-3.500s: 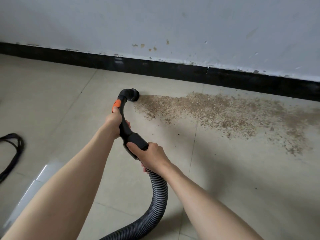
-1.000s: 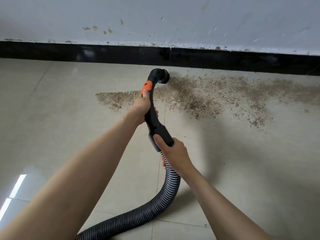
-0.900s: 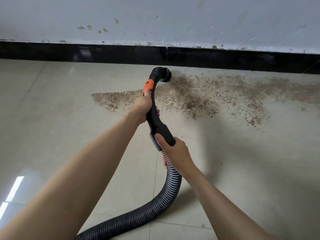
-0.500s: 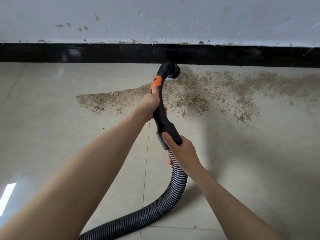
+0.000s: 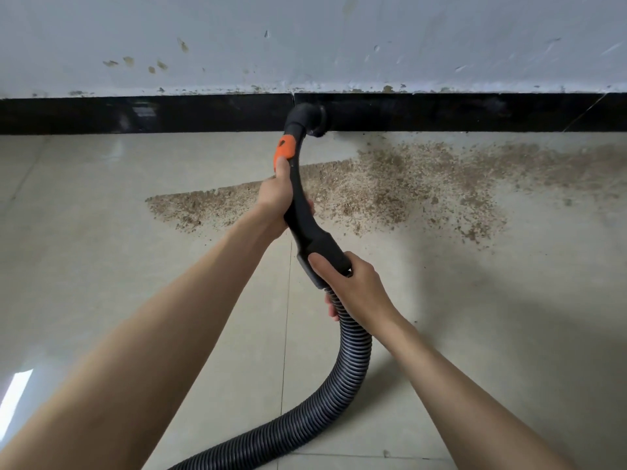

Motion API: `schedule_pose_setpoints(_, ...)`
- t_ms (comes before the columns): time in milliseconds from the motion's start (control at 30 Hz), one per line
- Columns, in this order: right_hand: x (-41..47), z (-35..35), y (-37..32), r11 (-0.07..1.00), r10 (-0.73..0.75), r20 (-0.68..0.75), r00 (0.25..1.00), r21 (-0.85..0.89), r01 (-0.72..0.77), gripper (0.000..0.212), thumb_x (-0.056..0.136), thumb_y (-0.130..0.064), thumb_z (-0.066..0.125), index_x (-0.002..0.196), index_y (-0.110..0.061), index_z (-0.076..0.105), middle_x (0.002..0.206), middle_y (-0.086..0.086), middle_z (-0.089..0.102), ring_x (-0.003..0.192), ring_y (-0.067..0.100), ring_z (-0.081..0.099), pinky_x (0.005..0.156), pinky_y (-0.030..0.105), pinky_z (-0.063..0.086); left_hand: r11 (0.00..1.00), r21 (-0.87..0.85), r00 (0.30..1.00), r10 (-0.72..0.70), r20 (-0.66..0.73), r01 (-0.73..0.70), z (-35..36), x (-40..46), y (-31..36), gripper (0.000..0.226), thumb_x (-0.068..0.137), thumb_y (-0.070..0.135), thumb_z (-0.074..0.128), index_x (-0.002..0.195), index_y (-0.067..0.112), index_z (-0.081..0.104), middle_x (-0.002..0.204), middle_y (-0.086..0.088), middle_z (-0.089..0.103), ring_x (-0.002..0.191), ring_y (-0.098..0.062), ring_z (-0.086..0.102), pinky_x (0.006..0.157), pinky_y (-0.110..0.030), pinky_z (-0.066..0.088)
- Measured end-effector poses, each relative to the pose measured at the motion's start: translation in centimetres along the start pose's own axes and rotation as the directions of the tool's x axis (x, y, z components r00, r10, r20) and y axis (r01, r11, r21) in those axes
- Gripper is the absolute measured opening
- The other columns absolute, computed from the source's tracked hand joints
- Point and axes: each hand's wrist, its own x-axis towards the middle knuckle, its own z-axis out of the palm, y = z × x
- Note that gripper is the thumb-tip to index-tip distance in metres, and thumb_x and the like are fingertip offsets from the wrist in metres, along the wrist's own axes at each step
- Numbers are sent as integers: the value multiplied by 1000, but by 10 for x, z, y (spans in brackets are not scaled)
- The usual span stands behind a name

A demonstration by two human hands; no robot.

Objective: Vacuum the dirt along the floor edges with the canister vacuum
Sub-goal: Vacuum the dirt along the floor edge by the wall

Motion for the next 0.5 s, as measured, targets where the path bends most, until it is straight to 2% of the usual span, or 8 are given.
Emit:
schedule_pose_setpoints(100, 3, 19, -11, 998, -12, 94, 995, -65, 18, 40, 81, -50, 73, 79, -14, 57, 59, -3, 62, 49, 19, 60, 51, 31, 51, 998, -62, 1000, 18, 17, -17, -31, -12, 7, 56, 96, 60, 33, 91, 6, 51, 58, -6, 50, 47, -20, 52, 55, -33, 49)
schedule_pose_setpoints(200, 4, 50, -22, 987, -45, 149, 988, -147, 67, 44, 74, -59, 70, 79, -17, 60, 63, -5, 66, 58, 15, 64, 61, 35, 53, 995, -56, 996, 80, 30, -78, -59, -26, 9, 55, 96, 59, 35, 93, 6, 50, 59, -6, 49, 46, -19, 52, 53, -31, 50)
schedule_pose_setpoints(300, 6, 86, -34, 984, -81, 147, 986, -148, 103, 44, 71, -60, 63, 82, -18, 59, 71, -1, 67, 60, 17, 63, 61, 35, 52, 985, -106, 990, 138, -11, -139, -88, -38, 5, 53, 97, 57, 36, 96, 6, 50, 57, -5, 49, 45, -17, 52, 51, -29, 50)
schedule_pose_setpoints(400, 9, 119, -44, 948, -122, 179, 976, -269, 168, 32, 77, -55, 60, 79, -23, 58, 73, -7, 65, 65, 10, 60, 58, 27, 46, 977, -190, 995, 94, -36, -99, -128, -45, 8, 50, 97, 58, 38, 89, 9, 47, 51, -3, 50, 44, -17, 51, 53, -29, 49)
schedule_pose_setpoints(500, 12, 150, -51, 913, -140, 246, 959, -344, 221, 30, 83, -50, 61, 74, -22, 54, 71, -9, 60, 64, 9, 57, 56, 25, 41, 950, -312, 1000, 0, -28, -9, -173, -50, 14, 44, 97, 54, 42, 87, 11, 45, 51, -3, 50, 43, -18, 50, 55, -29, 48)
